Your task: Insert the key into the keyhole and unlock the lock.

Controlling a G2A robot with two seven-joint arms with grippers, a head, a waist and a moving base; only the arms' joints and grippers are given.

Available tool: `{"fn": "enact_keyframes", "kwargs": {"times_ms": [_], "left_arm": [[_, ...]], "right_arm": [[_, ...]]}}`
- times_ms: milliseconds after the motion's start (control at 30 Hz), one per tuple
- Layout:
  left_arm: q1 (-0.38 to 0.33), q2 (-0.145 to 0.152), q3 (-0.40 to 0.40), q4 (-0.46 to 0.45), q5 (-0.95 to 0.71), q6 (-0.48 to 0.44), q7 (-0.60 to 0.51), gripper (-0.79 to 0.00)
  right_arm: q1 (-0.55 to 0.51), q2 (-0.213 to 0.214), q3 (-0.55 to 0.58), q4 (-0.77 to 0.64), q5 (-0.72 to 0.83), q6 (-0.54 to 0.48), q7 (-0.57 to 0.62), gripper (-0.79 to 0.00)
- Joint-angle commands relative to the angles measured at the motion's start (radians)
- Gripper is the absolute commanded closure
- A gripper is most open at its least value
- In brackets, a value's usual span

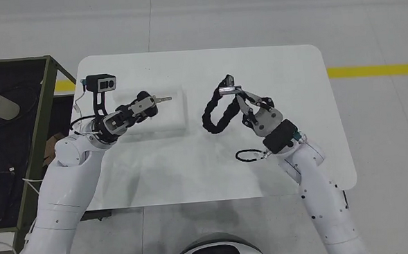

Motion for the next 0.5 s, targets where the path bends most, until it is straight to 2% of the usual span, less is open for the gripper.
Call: {"fn": "enact_keyframes", "kwargs": {"times_ms": [0,67,300,367,400,467], "left_arm": [[0.0,0.0,0.0,0.0,0.0,0.0,0.0,0.0],[0.0,0.0,0.0,0.0,0.0,0.0,0.0,0.0],[0.004,0.001,-0.005,-0.005,0.019,-0.008,0.008,0.0],[0.029,0.002,-0.064,-0.06,0.246,-0.141,0.141,0.0],[0.044,0.0,-0.063,-0.096,0.347,-0.196,0.196,0.0],[0.068,-0.008,-0.026,-0.118,0.392,-0.255,0.255,0.0]], "right_arm": [[0.013,-0.002,-0.007,0.008,0.02,0.005,-0.035,0.0],[0.02,-0.002,-0.008,0.005,0.011,0.015,-0.067,0.0],[0.02,-0.002,-0.008,0.005,0.011,0.015,-0.067,0.0],[-0.014,0.001,-0.017,-0.037,0.01,-0.02,-0.055,0.0],[-0.025,0.003,-0.014,-0.058,0.014,-0.037,-0.053,0.0],[-0.034,0.006,-0.019,-0.073,0.009,-0.082,-0.021,0.0]]}}
